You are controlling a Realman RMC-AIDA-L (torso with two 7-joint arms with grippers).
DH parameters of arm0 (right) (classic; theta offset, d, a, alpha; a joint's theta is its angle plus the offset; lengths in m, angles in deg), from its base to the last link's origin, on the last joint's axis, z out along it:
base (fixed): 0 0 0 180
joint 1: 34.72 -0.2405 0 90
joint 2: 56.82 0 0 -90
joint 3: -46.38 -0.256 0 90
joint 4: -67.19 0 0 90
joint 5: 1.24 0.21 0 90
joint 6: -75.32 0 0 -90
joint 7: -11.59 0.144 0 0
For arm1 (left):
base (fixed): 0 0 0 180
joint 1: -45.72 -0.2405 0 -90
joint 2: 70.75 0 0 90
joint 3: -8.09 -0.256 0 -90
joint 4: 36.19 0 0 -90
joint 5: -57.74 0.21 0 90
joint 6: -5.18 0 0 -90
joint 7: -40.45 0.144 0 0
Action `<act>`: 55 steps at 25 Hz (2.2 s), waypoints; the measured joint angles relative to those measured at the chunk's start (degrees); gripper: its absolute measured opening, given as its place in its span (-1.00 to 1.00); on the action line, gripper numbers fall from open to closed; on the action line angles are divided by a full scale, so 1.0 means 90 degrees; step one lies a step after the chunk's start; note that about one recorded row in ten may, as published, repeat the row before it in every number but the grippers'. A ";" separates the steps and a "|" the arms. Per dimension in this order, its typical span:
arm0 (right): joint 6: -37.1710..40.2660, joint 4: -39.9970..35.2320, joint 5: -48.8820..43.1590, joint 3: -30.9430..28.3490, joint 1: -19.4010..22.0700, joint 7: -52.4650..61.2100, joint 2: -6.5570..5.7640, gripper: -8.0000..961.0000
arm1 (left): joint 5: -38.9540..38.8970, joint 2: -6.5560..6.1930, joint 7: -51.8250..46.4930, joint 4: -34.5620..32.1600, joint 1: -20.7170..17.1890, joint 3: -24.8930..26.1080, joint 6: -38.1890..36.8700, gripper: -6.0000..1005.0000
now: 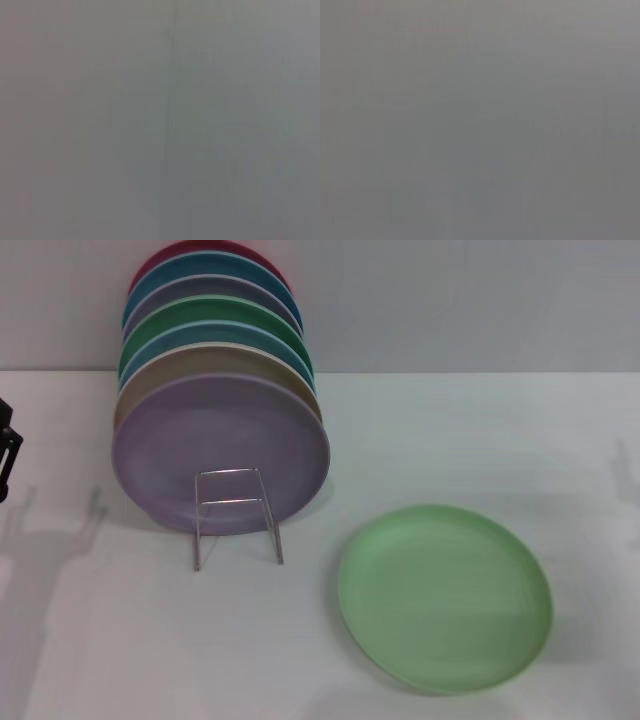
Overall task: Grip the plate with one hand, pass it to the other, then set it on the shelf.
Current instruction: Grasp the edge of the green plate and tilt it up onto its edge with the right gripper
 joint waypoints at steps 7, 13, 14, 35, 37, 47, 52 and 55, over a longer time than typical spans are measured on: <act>-0.0181 -0.0008 0.0000 -0.0025 -0.0014 -0.0001 0.0008 0.31 | 0.0000 -0.0008 -0.0007 -0.0003 0.0065 -0.0010 0.0142 0.62; -0.0255 -0.0095 0.0000 -0.0025 -0.0076 -0.0144 -0.0019 0.31 | 0.0000 0.0000 -0.0018 0.0040 0.0054 -0.0009 0.0153 0.62; -0.0257 -0.0105 0.0000 -0.0024 -0.0082 -0.0338 -0.0020 0.31 | 0.0000 0.0004 -0.0029 0.0047 0.0054 -0.0009 0.0165 0.62; -0.3100 0.3249 -0.0152 -0.0892 0.0271 -0.2793 -0.0527 0.31 | -0.0001 0.0012 -0.0069 0.0071 -0.0138 -0.0035 0.0157 0.62; -0.3374 0.3507 -0.0168 -0.0901 0.0339 -0.2799 -0.0627 0.31 | 0.0000 0.0012 -0.0069 0.0071 -0.0143 -0.0038 0.0155 0.62; -0.6998 0.5748 -0.1251 -0.2960 0.1417 -0.3748 -0.0769 0.31 | 0.0030 0.0012 -0.0070 0.0071 -0.0118 -0.0056 0.0139 0.62; -0.9529 0.6741 -0.2229 -0.4505 0.1758 -0.3887 -0.0404 0.31 | 0.0038 0.0003 -0.0069 0.0071 -0.0081 -0.0058 0.0161 0.62; -1.1680 0.7599 -0.3082 -0.5680 0.1841 -0.3876 -0.0075 0.30 | 0.0034 0.0002 -0.0070 0.0071 -0.0072 -0.0045 0.0160 0.62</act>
